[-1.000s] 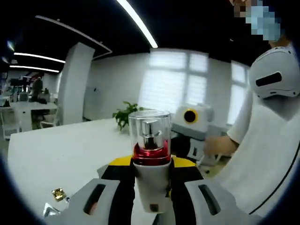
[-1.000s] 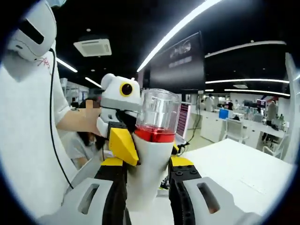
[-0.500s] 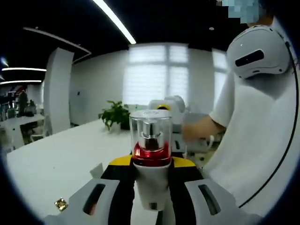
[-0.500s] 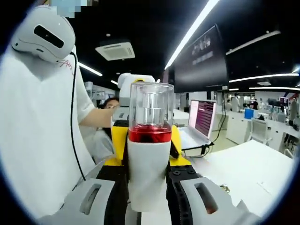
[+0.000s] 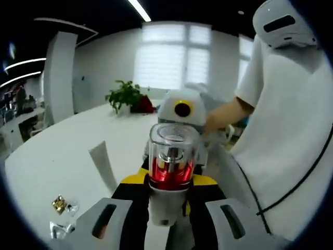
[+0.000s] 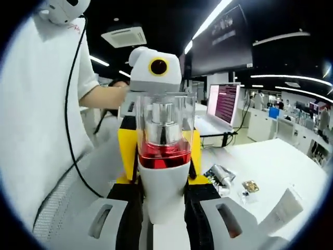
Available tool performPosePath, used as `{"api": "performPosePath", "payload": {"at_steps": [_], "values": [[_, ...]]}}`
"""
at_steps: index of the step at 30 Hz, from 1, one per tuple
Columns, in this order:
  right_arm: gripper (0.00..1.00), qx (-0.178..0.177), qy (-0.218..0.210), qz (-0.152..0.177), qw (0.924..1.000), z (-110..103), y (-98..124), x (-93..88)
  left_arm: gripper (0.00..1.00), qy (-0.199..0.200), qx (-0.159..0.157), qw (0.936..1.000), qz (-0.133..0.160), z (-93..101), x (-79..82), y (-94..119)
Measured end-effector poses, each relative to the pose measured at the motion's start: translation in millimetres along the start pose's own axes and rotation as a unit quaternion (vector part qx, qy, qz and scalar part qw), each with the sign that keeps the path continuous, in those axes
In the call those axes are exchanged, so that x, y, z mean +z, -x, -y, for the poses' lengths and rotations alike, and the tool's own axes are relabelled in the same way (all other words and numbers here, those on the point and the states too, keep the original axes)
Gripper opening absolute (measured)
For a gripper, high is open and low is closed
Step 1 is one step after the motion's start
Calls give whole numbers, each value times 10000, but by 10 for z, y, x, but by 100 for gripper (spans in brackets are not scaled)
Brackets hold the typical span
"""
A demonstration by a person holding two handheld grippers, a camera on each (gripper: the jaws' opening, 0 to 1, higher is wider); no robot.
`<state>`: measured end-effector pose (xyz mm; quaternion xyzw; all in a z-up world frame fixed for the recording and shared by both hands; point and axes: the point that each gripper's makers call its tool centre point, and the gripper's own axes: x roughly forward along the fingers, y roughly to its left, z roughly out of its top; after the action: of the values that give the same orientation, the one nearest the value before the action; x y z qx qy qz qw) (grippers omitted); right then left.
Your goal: Arrange the skincare products in the storage area until every visible bottle or jar stands upright without overlapping.
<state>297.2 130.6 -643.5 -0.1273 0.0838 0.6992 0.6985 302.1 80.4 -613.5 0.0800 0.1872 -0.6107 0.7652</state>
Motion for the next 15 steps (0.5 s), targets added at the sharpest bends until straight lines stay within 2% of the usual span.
{"api": "performPosePath", "payload": {"at_steps": [6,9,15], "values": [[29,-74,-57,-363,9993,66,-114,-418,23,72,-57,9993,-371,-94,-320,-178],[29,-83,-86,-491,9987,100,-135,-567,23,132,-103,9985,-515,-156,-472,-279],[29,-165,-62,-828,9964,196,-141,-866,23,156,-118,9977,-655,-262,-656,-410]]}}
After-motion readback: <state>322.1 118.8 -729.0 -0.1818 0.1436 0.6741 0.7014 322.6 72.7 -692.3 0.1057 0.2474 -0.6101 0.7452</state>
